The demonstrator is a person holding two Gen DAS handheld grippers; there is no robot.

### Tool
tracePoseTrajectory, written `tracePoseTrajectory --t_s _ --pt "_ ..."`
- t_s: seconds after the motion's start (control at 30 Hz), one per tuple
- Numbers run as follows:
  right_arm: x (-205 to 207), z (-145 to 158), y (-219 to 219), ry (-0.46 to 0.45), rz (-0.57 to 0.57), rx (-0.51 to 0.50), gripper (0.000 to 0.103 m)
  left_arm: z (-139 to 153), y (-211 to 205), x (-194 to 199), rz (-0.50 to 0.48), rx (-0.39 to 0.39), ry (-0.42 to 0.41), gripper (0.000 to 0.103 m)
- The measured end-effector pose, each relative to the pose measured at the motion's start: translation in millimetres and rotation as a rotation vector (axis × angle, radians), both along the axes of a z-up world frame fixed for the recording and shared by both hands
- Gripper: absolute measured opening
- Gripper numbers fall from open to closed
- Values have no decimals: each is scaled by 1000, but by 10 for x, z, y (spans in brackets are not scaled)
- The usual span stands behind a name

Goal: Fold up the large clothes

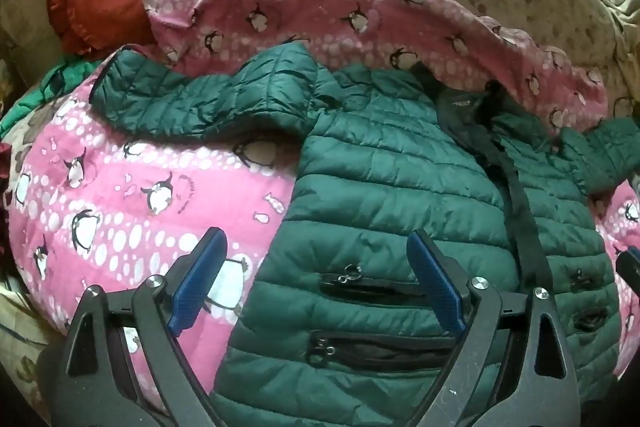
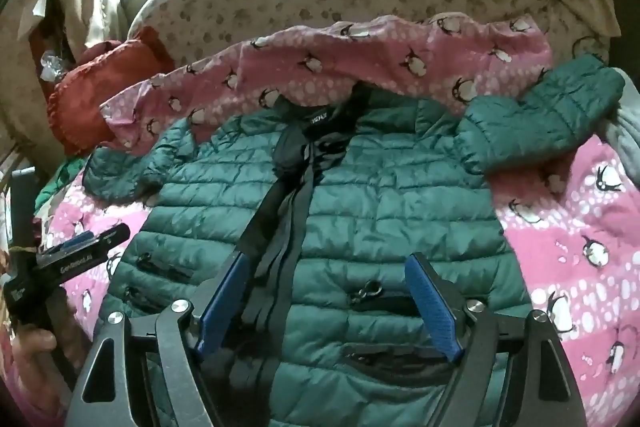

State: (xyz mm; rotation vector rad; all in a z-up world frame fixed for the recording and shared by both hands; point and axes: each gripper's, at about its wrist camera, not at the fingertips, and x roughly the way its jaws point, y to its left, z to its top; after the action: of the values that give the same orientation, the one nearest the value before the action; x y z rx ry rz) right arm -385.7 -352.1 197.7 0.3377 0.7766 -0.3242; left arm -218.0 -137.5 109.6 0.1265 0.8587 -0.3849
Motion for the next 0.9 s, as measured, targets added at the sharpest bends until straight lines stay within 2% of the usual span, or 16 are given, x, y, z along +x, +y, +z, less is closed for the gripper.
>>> tracePoseTrajectory --t_s 0.27,0.37,0.7,0.9 --pt "139 36 -7 3 8 -43 79 10 -87 -13 -17 -8 -6 92" --pt "184 21 -40 -3 8 -17 79 11 -114 -20 -22 -7 -10 92" --pt "262 0 3 -22 0 -21 79 -22 -193 -30 -27 1 -6 92" --pt "312 -70 -20 22 -2 3 79 -51 -242 -49 -33 11 -8 91"
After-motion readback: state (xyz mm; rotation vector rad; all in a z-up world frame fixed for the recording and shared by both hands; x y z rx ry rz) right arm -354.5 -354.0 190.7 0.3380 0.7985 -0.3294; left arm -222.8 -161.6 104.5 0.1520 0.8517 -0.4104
